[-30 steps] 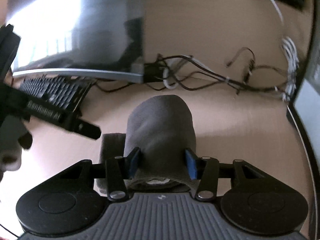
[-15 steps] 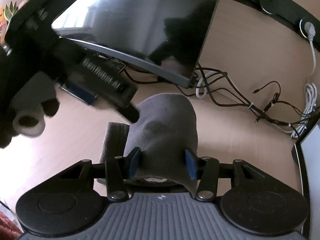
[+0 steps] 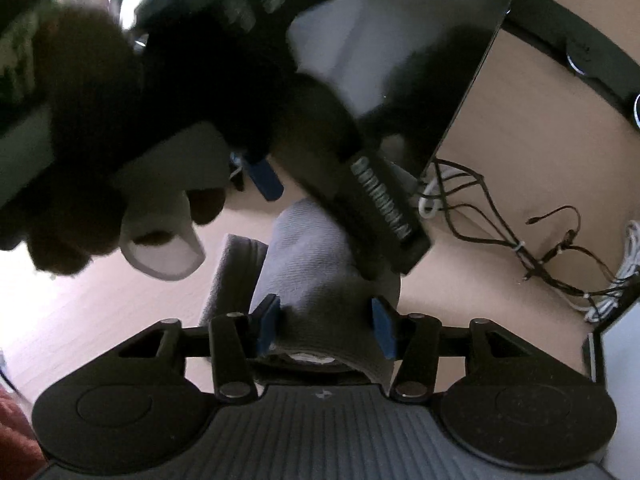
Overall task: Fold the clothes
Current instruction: 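Hold the bundle with the right gripper while the left gripper tucks the fabric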
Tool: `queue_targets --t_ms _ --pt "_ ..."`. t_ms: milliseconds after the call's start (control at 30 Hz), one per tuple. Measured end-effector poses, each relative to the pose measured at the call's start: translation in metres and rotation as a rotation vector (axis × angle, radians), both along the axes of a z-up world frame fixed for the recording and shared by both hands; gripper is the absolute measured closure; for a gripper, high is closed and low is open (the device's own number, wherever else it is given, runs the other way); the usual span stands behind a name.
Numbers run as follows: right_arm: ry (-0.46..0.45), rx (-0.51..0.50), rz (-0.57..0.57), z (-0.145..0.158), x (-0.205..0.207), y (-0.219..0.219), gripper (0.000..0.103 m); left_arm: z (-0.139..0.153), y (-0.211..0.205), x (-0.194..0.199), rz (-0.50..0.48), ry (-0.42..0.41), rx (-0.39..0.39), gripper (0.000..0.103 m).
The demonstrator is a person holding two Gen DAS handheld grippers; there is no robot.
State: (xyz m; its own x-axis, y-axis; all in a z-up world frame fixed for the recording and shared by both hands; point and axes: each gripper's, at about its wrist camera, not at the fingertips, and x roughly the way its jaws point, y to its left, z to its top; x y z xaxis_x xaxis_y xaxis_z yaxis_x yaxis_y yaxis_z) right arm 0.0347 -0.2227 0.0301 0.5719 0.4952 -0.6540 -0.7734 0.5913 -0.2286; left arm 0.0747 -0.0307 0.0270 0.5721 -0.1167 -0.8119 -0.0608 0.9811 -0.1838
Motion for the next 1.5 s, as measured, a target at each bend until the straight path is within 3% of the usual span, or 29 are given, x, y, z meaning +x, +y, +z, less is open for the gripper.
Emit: queue_targets --t_ms 67,133,200,300,500,667,800,900,1033,1233,1500 --pt "0.066 0.063 0.003 0.006 0.007 -0.01 0.049 -0.003 0.003 -0.002 0.007 0.006 0.005 0.0" --pt "0.136 0.146 -0.018 0.013 0.016 -0.025 0.04 -0.004 0.004 -0.004 0.012 0.004 0.018 0.0" --pt "0.211 0.23 -0.07 0.018 0.03 -0.041 0.031 -0.005 0.006 -0.007 0.019 0.005 0.019 0.0" --pt "0.319 0.32 -0.157 0.014 0.053 -0.057 0.027 -0.008 0.015 -0.011 0.04 0.015 -0.012 0.0" --pt "0.464 0.363 -0.151 -0.014 0.073 -0.045 0.019 -0.013 0.033 -0.019 0.085 0.038 -0.087 0.0" --pt "0.557 0.37 -0.103 -0.038 0.078 -0.027 0.016 -0.015 0.036 -0.019 0.079 0.044 -0.099 0.0" --pt "0.52 0.379 -0.12 -0.036 0.074 -0.028 0.036 -0.014 0.034 -0.011 0.082 0.037 -0.083 0.0" --pt "0.494 0.385 -0.157 -0.03 0.074 -0.041 0.04 -0.01 0.023 0.0 0.055 0.021 -0.072 0.0" --pt "0.351 0.312 -0.221 -0.012 0.066 -0.058 0.041 -0.001 0.001 0.013 -0.003 -0.014 -0.054 0.0" --pt "0.074 0.101 -0.226 0.005 0.04 -0.06 0.039 0.015 -0.032 0.027 -0.097 -0.074 -0.038 0.0" --pt "-0.14 -0.084 -0.115 -0.001 -0.001 -0.021 0.038 0.01 0.007 0.004 -0.01 -0.062 -0.095 0.0"
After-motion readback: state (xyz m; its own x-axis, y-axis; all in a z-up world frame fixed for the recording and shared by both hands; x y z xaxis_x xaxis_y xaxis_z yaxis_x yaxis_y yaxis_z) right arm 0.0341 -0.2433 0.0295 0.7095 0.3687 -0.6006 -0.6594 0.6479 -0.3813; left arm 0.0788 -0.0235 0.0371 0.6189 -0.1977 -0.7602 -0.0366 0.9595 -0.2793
